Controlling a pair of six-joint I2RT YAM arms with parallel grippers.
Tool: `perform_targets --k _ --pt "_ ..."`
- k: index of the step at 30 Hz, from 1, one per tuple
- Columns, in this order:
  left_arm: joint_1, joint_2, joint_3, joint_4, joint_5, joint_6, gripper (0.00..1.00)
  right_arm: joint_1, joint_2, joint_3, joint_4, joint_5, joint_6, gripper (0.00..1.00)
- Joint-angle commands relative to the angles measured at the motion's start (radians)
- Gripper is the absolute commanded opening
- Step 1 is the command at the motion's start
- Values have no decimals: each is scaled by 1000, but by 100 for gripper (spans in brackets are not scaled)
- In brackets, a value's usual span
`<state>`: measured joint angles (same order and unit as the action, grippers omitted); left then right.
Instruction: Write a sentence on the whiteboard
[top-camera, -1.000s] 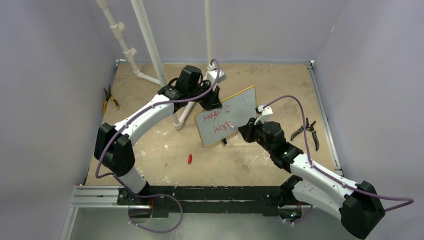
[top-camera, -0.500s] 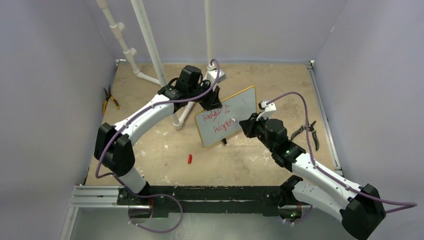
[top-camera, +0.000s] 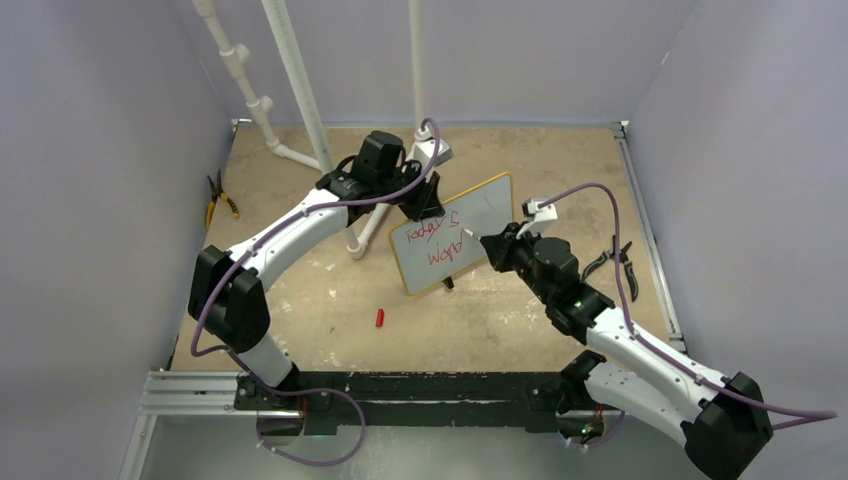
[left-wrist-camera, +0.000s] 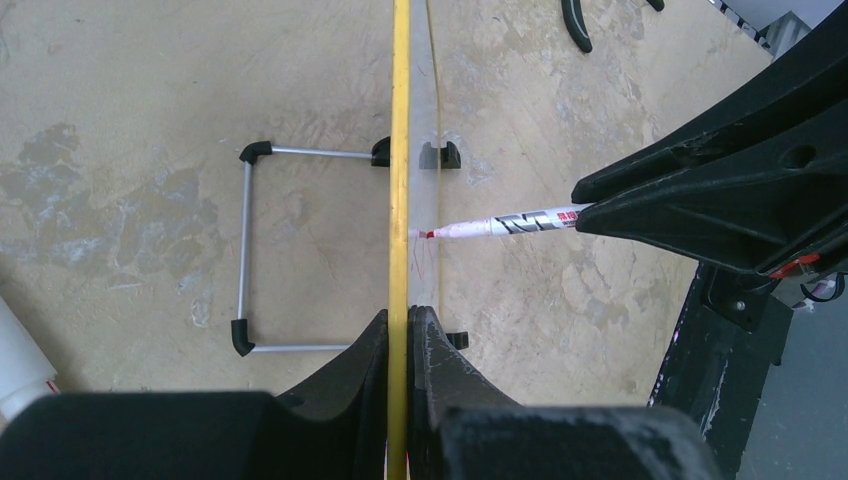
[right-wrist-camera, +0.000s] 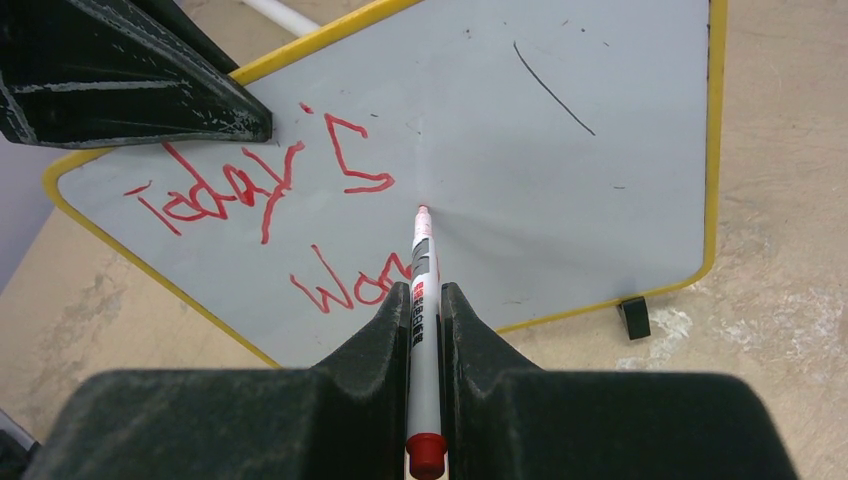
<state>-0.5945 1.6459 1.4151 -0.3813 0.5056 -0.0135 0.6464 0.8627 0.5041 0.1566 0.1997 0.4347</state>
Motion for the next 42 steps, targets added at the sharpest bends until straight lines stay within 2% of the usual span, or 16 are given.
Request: perform_targets --k 1,19,42 --pt "5 9 10 2 10 30 0 -4 4 -18 29 7 5 0" --pt "6 11 10 4 14 29 0 -4 52 -43 38 -16 10 0" --pt "6 11 10 5 14 28 0 -4 77 -39 -9 36 60 0"
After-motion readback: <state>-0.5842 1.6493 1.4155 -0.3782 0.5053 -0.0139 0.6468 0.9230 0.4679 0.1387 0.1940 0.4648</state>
